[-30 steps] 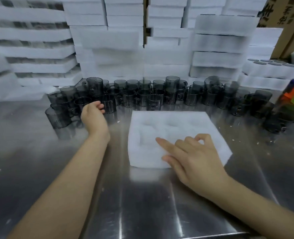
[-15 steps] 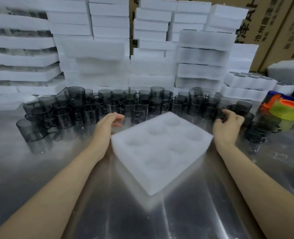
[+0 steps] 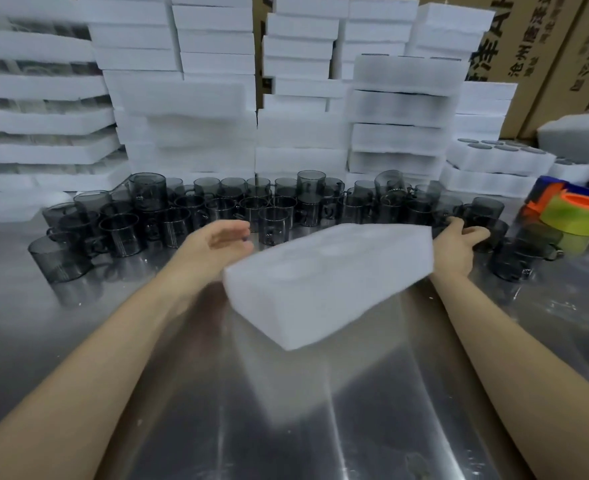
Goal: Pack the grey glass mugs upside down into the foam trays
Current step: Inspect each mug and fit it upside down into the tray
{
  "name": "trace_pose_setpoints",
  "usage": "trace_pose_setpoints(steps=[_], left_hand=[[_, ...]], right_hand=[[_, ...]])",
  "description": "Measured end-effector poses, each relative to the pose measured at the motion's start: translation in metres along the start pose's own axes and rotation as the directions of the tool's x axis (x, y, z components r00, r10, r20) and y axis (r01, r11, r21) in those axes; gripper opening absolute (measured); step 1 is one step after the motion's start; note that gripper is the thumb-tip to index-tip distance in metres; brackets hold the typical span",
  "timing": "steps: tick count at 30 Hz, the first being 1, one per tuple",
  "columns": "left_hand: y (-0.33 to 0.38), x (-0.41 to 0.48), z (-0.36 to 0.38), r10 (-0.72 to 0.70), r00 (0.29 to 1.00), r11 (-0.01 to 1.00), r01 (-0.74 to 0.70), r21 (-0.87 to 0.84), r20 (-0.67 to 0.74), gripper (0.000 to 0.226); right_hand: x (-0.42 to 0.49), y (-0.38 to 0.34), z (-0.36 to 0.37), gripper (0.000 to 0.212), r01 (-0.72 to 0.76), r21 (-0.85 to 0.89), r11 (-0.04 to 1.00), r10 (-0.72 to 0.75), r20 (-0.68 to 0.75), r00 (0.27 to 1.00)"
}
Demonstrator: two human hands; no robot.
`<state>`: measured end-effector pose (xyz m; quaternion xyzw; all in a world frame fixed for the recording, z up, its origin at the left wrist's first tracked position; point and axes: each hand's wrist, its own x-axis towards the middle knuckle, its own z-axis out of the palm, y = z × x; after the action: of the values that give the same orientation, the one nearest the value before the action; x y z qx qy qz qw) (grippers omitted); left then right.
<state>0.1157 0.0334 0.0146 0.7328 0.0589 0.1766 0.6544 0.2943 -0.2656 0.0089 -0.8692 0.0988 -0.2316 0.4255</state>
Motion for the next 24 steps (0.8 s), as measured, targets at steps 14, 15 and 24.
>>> trace_pose_setpoints(steps=[14, 15, 24], left_hand=[[0.034, -0.025, 0.009, 0.131, 0.991, 0.807, -0.090, 0.584, -0.028, 0.022], [0.034, -0.024, 0.010, 0.194, 0.978, 0.774, -0.101, 0.625, -0.082, 0.027], [0.031, -0.027, 0.015, -0.298, 0.952, 0.766, 0.279, 0.578, -0.065, 0.056]], right_hand=[[-0.011, -0.014, -0.012, 0.020, 0.567, -0.092, 0.818, -0.574, -0.109, 0.811], [-0.014, -0.021, -0.013, 0.017, 0.642, -0.014, 0.767, -0.640, -0.091, 0.763], [-0.055, -0.051, -0.024, 0.086, 0.644, 0.565, 0.517, -0.800, 0.049, 0.599]])
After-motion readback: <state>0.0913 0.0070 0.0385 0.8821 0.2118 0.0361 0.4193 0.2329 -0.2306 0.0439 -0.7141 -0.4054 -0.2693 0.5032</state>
